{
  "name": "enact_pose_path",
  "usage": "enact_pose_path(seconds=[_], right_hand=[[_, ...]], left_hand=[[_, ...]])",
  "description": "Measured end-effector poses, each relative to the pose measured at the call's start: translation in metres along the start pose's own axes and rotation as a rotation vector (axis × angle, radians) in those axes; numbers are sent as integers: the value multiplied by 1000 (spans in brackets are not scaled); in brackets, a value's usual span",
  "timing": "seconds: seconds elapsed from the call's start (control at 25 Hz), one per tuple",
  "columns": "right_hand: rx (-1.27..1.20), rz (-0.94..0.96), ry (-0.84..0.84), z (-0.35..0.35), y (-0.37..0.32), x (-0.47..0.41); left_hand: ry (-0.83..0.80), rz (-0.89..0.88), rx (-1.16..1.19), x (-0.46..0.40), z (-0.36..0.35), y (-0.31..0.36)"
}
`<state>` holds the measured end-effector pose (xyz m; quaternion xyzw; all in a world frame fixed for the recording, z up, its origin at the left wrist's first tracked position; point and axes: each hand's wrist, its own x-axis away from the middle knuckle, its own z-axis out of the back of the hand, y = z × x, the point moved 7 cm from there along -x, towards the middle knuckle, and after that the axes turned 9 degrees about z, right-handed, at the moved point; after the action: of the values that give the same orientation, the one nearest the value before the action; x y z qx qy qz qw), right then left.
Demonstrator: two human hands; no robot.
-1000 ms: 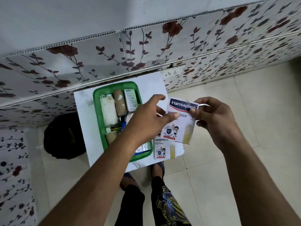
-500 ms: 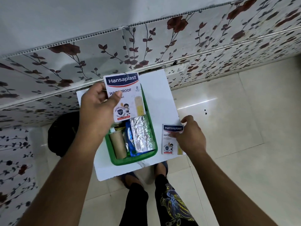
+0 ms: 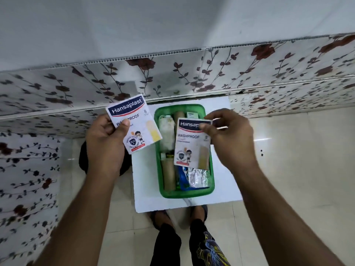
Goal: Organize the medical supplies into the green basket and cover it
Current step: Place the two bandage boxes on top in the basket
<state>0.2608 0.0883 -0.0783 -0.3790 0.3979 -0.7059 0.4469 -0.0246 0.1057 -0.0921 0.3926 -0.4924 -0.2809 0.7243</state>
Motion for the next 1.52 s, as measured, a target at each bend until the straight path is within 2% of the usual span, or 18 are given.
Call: enact_pose_path(seconds=[0.2, 0.32, 0.4, 0.52, 0.6, 0.68, 0.76, 0.88, 1.0, 1.16, 1.24, 1.32, 1.4, 1.48, 1.52], right_hand=[[315, 105, -153, -60, -5, -26], [685, 359, -191, -67, -11, -19], [849, 470, -240, -71, -10, -6], [1017, 471, -427, -88, 3, 6], [975, 478, -416, -88, 2, 4], [790, 445, -216, -64, -5, -2], [630, 368, -24, -29, -1, -2], [579, 288, -2, -3, 11, 7], [562, 268, -22, 5, 22, 14], [521, 284, -4, 8, 32, 16], [493, 267, -26, 4, 36, 17], [530, 178, -119, -4, 47, 17], [625, 86, -277, -16, 61, 20], [646, 78, -370, -26, 66, 24], [642, 98, -377, -28, 65, 26]], left_hand=[[53, 13, -21, -5, 19, -11], [73, 17, -28, -8, 28, -13], [74, 14, -39, -9, 29, -11], [70, 11, -53, -7, 25, -7], [11, 8, -52, -7, 17, -6], [-75, -16, -138, -7, -2, -4], [-171, -84, -353, -6, -33, -1], [-272, -160, -593, 0, -80, 2], [-231, -285, -830, 3, -104, 6], [-34, -542, -1149, 17, -108, 13], [-13, -572, -1251, 20, -110, 11], [-72, -569, -1171, 20, -109, 9], [-51, -501, -884, 11, -88, 12], [61, -331, -579, -6, -47, 1], [96, -221, -504, -13, -29, -13]])
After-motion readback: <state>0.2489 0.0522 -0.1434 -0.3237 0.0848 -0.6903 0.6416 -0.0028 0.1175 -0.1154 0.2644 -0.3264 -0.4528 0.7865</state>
